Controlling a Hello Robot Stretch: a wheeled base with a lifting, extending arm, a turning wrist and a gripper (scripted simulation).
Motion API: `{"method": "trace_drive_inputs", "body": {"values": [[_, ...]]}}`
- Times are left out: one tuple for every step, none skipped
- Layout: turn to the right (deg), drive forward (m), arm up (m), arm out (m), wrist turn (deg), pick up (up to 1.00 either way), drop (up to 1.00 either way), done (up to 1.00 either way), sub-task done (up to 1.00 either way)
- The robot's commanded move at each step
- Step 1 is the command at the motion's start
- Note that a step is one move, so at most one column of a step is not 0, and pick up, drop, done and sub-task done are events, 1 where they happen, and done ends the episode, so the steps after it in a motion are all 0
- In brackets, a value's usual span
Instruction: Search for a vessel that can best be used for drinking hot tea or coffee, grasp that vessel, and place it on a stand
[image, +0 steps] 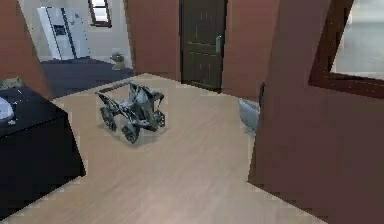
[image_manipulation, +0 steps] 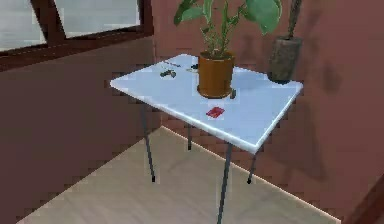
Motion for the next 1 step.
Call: {"method": "trace_drive_inputs", "body": {"values": [[-39.0, 0.0, 0.0, 0.0, 0.0, 0.0, 0.0, 0.0, 0.0]]}}
